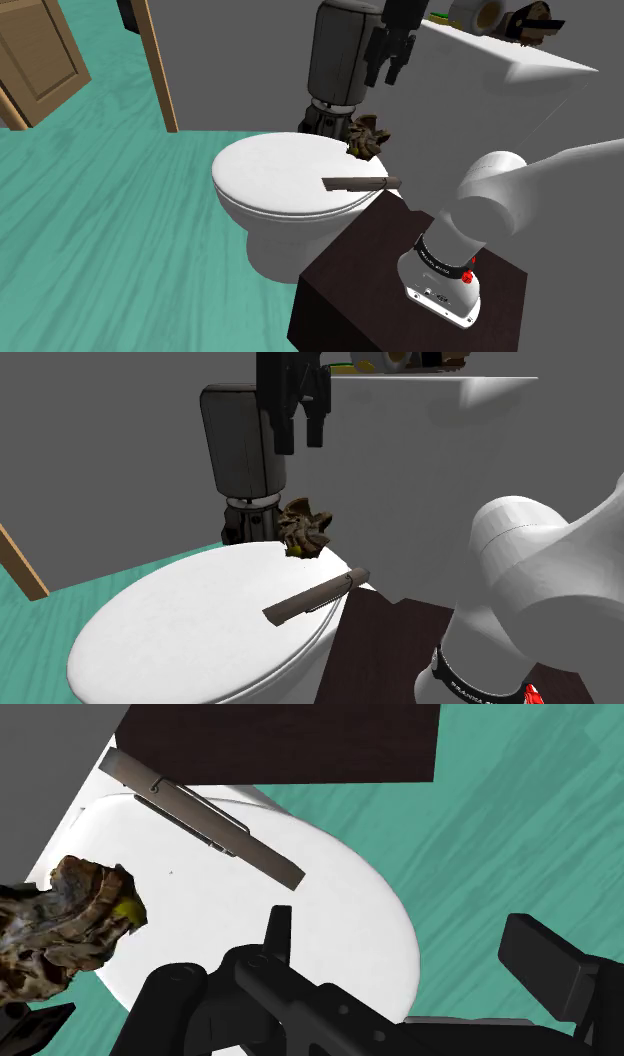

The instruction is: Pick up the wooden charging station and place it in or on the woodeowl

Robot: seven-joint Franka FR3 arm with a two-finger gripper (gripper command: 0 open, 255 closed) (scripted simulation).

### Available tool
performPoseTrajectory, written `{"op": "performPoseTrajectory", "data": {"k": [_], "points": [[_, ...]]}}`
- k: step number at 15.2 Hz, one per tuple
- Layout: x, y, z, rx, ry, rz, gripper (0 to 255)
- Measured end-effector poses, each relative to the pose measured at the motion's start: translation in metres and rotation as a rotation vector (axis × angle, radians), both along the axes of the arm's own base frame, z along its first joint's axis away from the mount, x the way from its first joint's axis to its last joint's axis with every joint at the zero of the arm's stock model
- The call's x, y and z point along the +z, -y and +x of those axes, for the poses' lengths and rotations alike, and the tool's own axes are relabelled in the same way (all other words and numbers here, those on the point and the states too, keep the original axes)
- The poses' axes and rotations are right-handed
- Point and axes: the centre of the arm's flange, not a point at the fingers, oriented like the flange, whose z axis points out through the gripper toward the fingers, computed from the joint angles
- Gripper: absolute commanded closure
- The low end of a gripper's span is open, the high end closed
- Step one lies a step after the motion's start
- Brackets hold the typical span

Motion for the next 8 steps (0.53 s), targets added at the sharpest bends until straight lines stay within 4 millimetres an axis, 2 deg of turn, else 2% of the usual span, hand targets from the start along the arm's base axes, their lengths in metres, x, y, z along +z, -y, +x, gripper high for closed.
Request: {"op": "performPoseTrajectory", "data": {"k": [1,3,8], "points": [[0.000,0.000,0.000,0.000,0.000,0.000,0],[-0.014,0.004,-0.005,0.034,0.007,-0.002,0],[-0.074,0.022,-0.016,0.172,0.037,-0.012,0]]}}
